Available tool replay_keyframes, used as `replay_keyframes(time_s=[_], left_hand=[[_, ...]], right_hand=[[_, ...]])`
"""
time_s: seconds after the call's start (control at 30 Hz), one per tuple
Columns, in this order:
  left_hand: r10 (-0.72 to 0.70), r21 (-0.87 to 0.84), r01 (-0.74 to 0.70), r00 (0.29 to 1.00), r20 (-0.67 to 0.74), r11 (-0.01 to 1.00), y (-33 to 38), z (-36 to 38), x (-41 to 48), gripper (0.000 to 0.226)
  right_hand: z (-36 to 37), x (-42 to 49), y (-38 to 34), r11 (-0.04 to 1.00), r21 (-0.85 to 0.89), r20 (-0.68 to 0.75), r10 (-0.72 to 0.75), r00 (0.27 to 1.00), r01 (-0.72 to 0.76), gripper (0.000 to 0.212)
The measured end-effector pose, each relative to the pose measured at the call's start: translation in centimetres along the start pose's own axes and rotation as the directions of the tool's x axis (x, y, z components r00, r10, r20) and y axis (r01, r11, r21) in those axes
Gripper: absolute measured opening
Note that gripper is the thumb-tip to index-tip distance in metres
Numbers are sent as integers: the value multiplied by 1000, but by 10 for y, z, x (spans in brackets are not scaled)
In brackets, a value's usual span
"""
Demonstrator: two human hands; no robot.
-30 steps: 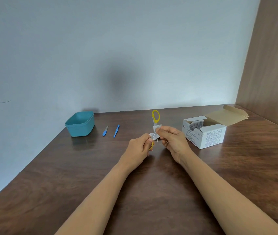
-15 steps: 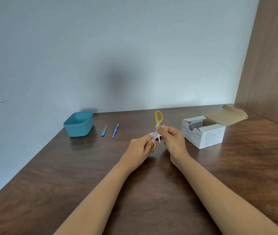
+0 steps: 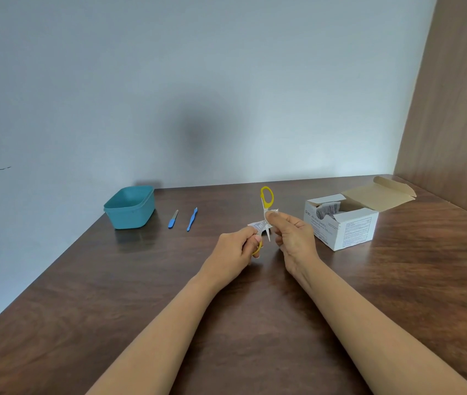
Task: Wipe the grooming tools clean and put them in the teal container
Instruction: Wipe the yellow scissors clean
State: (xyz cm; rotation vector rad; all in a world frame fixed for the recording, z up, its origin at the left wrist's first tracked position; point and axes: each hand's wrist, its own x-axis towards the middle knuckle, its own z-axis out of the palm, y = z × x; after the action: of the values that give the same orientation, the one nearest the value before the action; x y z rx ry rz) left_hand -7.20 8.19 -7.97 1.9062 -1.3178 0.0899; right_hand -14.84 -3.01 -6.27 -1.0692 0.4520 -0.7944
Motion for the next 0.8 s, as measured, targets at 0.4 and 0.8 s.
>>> replay_keyframes(time_s=[0.4,0.8], left_hand=[[-12,19,11,1000,19,1000,0,2,1,24],[18,53,-19,999,30,998,-2,2,2,25]], right_hand=[[2,2,1,999,12,-68,-31,997,32,8],[-1,6,2,993,117,-97,29,995,-18,22]])
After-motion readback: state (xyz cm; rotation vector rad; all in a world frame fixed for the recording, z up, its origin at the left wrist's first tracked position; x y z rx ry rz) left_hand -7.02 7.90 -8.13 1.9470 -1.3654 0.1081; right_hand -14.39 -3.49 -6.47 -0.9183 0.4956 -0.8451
